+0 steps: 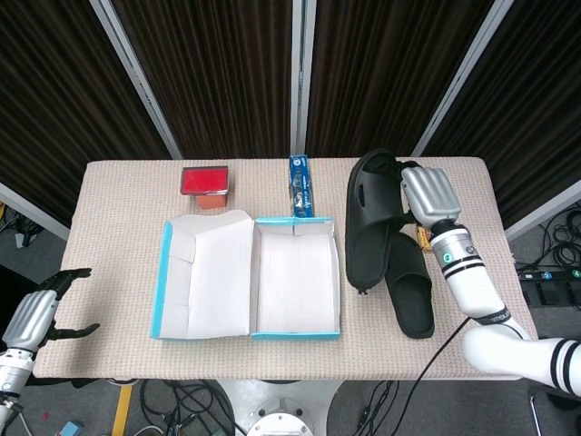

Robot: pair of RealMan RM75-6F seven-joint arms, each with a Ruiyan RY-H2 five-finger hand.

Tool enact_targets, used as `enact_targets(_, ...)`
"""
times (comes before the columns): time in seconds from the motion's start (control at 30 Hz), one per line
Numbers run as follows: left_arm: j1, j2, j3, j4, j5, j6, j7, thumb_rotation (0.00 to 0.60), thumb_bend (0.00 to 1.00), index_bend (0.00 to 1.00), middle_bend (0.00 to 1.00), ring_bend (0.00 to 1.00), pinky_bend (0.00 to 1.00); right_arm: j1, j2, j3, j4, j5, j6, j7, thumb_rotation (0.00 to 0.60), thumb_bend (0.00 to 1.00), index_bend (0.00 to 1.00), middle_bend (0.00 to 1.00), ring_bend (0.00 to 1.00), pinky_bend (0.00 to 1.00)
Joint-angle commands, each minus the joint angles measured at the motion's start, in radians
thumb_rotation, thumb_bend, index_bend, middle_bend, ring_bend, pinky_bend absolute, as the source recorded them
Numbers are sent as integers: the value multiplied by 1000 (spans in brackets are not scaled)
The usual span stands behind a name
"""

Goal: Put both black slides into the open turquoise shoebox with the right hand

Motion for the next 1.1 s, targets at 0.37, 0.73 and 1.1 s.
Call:
enact_targets(0.37, 7, 2, 6, 8, 10, 18, 3, 600, 40, 175, 216, 123, 184, -178, -239, 74, 154, -389, -41, 506, 600, 281, 575, 541, 421, 494)
enact_targets(0.73, 13, 0, 3, 28, 14, 39, 6, 600, 40, 175, 216, 123, 184, -159, -561, 91, 445, -528, -84, 722, 600, 289, 584, 549, 422, 494)
enact_targets(1.1, 20, -8, 3, 66, 16, 53, -18, 600, 40, 175, 216, 123, 184, -125, -722, 113, 610, -602, -118, 829, 600, 289, 587, 553, 423, 494)
